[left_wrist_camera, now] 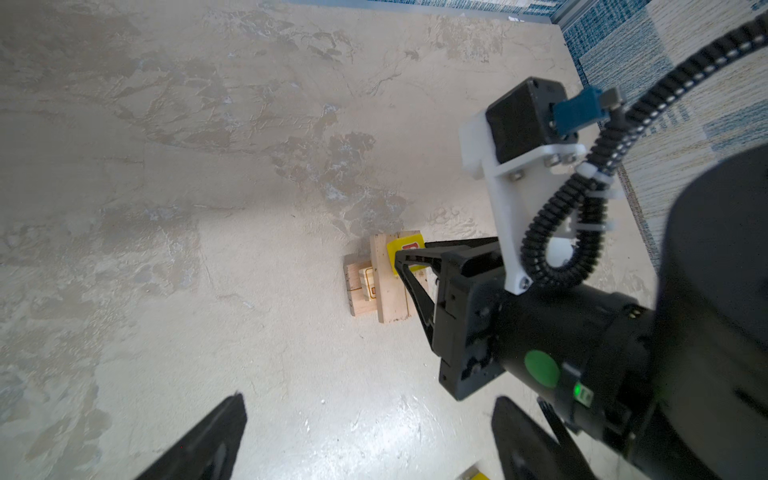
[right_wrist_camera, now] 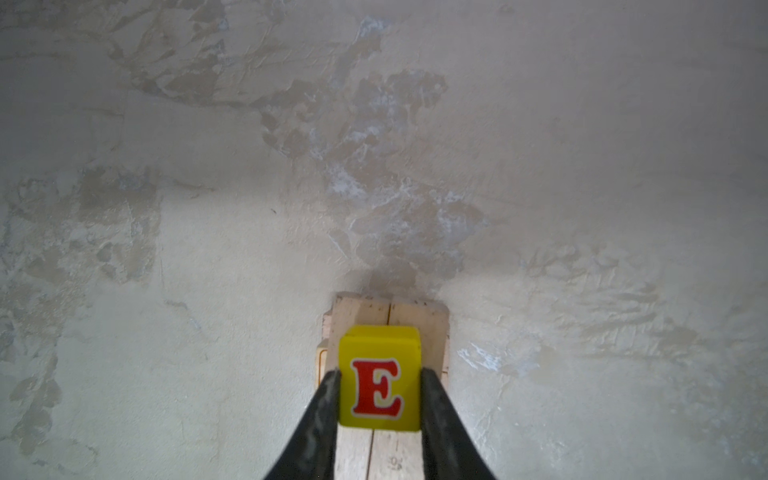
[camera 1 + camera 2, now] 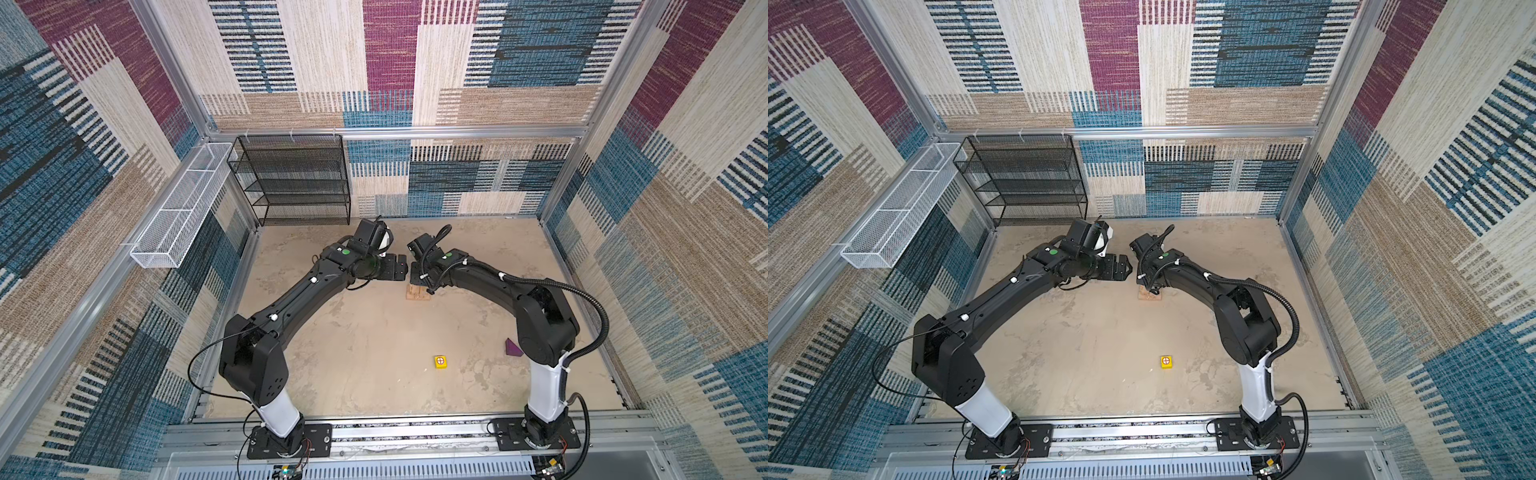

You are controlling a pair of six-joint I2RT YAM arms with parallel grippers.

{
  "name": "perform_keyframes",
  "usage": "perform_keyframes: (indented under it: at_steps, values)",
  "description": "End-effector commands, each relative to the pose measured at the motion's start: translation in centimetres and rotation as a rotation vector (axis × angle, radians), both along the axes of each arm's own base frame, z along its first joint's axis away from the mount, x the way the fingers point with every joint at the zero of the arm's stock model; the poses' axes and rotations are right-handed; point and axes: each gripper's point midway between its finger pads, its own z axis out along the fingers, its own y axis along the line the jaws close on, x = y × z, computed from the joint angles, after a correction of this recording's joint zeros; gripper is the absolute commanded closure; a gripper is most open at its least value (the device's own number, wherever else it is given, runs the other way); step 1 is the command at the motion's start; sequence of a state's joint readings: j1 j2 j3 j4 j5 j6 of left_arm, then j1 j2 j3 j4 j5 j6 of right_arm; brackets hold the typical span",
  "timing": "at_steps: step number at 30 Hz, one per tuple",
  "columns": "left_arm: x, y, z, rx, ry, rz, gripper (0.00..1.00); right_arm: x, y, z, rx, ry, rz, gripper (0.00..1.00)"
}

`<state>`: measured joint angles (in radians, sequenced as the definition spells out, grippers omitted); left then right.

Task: Build the wood block tower
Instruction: 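Lower the E cube onto the top bars with the right gripper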

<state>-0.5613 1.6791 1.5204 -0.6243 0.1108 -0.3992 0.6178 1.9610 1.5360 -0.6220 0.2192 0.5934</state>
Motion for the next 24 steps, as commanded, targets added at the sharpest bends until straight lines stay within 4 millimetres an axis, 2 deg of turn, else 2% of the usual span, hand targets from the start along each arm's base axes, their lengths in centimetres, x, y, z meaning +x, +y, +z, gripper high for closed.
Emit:
perform_keyframes:
  at_steps: [1,8,12,14,24]
  values:
    - [0.20,-0.13,0.69,-0.026,-0.015,0.011,0.03,0.03,0.07,0.40,0.019,-0.008,-0.022,0.72]
    - [0.17,-0.02,0.83,-0.024,-0.020,0.013,0.03,-0.03,0.09,0.05,0.025,0.001,-0.035,0.70]
    - [0.17,-0.02,0.90,-0.025,-0.021,0.013,0.03,-0.02,0.33,0.01,0.035,0.007,-0.032,0.59]
    - [0.17,-0.04,0.86,-0.024,-0.020,0.012,0.03,-0.10,0.46,-0.06,0.040,0.012,-0.029,0.57]
    - [0.19,0.06,1.00,-0.023,-0.025,0.016,0.03,-0.08,0.89,0.07,0.059,0.018,-0.018,0.57]
